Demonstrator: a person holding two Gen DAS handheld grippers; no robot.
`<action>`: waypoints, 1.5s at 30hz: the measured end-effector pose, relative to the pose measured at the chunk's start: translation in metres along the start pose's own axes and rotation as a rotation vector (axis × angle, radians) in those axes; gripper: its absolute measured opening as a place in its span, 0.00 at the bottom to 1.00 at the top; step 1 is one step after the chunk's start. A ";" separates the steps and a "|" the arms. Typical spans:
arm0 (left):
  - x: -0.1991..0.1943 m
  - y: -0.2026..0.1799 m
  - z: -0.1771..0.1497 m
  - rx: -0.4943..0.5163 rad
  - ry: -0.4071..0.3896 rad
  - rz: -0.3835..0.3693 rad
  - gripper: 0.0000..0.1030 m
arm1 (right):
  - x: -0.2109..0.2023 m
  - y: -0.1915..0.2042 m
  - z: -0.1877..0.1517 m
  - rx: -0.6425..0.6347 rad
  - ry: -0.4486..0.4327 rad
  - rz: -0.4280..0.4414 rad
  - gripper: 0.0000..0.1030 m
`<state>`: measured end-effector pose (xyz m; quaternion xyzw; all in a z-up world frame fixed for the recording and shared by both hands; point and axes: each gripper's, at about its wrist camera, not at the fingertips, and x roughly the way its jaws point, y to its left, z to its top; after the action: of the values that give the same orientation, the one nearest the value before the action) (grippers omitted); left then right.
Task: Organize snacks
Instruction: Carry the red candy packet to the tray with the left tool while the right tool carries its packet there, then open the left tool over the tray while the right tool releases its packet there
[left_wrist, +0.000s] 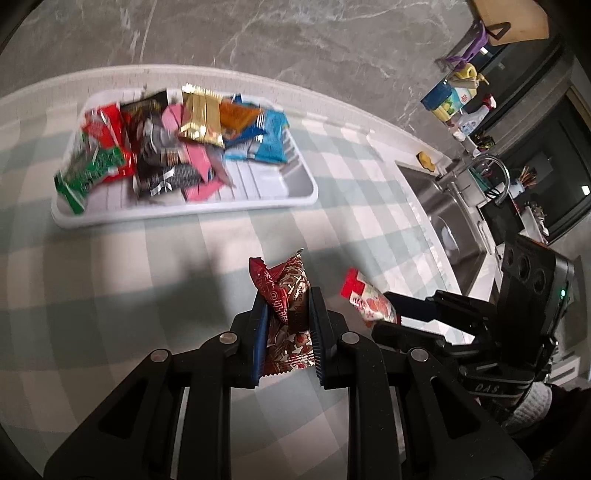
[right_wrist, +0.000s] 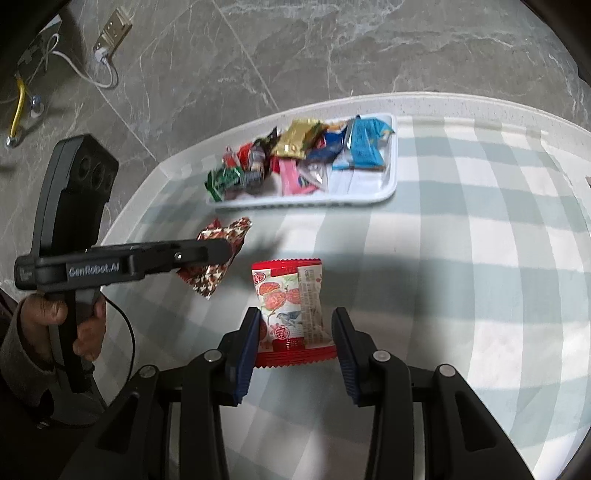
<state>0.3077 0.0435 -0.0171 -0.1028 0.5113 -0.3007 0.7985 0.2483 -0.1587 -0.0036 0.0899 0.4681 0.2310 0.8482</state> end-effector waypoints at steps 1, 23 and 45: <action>-0.003 0.000 0.002 0.003 -0.006 0.000 0.18 | 0.001 0.000 0.006 0.000 -0.005 0.004 0.40; -0.027 0.036 0.097 -0.002 -0.109 0.070 0.18 | 0.041 -0.007 0.129 0.034 -0.086 0.046 0.40; 0.022 0.078 0.160 -0.035 -0.137 0.197 0.37 | 0.098 -0.001 0.198 -0.051 -0.119 -0.098 0.51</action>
<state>0.4841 0.0699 0.0020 -0.0862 0.4685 -0.2042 0.8552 0.4583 -0.1003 0.0306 0.0589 0.4150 0.1950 0.8867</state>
